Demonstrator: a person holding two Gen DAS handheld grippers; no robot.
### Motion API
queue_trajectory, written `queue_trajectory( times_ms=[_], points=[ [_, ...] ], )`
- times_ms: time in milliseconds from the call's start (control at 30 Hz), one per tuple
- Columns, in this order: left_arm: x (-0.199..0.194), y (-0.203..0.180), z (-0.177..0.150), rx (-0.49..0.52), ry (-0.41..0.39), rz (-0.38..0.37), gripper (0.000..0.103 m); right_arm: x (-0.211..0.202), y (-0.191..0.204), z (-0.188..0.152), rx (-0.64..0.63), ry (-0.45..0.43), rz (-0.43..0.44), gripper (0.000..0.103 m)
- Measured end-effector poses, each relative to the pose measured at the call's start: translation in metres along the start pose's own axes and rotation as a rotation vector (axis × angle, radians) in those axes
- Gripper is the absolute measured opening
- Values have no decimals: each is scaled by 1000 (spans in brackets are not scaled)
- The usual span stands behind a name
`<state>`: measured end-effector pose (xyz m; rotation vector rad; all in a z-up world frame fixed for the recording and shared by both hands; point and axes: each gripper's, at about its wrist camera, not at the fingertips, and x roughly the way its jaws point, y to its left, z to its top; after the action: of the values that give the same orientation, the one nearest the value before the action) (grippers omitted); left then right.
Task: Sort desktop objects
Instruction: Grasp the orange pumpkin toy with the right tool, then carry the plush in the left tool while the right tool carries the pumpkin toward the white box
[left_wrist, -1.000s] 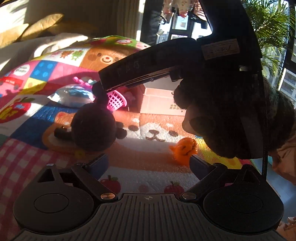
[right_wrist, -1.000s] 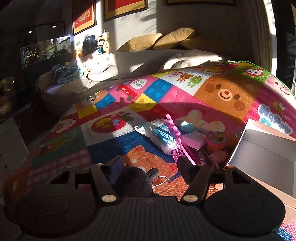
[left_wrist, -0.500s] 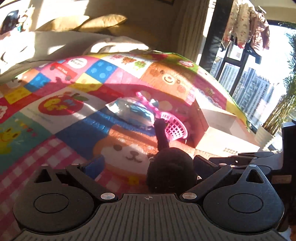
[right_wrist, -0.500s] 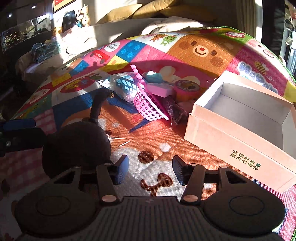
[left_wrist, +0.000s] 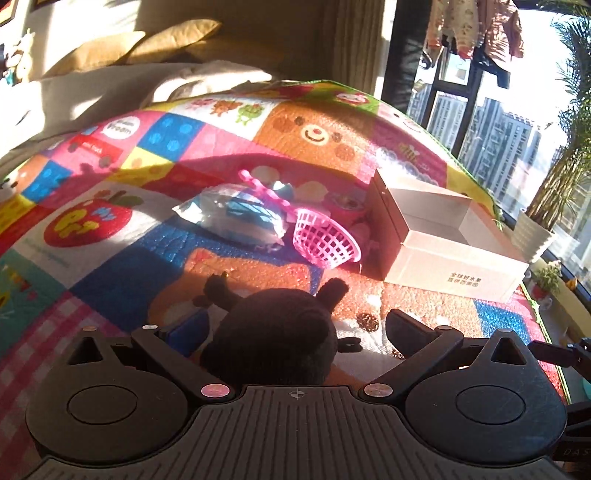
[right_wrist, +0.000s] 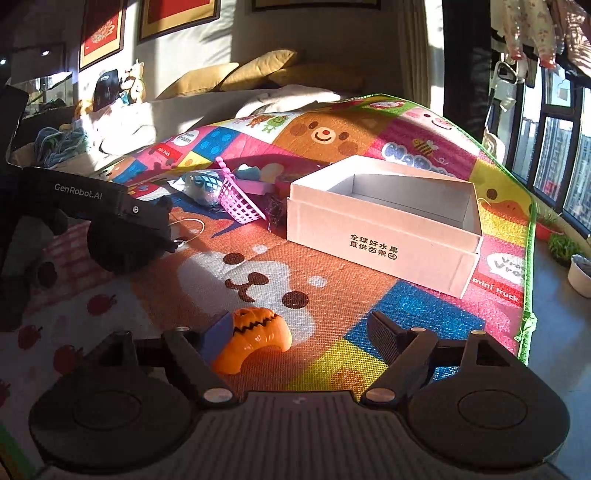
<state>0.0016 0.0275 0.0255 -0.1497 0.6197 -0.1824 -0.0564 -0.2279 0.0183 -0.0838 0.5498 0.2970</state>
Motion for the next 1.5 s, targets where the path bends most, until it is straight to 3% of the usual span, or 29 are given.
queue_trajectory(
  times_ms=[133, 233, 333, 467, 700, 833, 967, 1100, 1267, 1333, 1400, 1500],
  points=[
    [7, 22, 9, -161, 53, -54, 103, 0, -19, -6, 145, -24, -29, 84],
    [22, 26, 12, -206, 116, -93, 103, 1, -29, -8, 206, -29, -16, 88],
    [29, 14, 13, -149, 97, -106, 103, -1, -32, -11, 230, -43, -2, 88],
    [23, -9, 15, -68, 67, -191, 103, 0, -30, -10, 224, -44, 2, 90],
    [2, -51, 0, 99, 95, -332, 103, -1, -29, -11, 227, -57, -6, 91],
    [-6, -62, -10, 171, 87, -346, 103, -1, -30, -11, 229, -56, -11, 91],
    [-8, -62, -11, 168, 81, -348, 103, -1, -32, -11, 244, -56, -14, 91],
    [3, -47, -8, 65, 110, -285, 103, -2, -34, -12, 262, -61, -23, 93],
    [23, -14, -3, -150, 170, -276, 103, -4, -36, -13, 277, -83, -21, 98],
    [30, -9, -4, -193, 195, -269, 103, -4, -36, -13, 278, -83, -17, 98],
    [34, -10, -6, -185, 211, -253, 99, -4, -37, -13, 281, -83, -17, 99],
    [30, -20, -10, -94, 204, -203, 78, -4, -37, -13, 284, -83, -16, 99]
  ],
)
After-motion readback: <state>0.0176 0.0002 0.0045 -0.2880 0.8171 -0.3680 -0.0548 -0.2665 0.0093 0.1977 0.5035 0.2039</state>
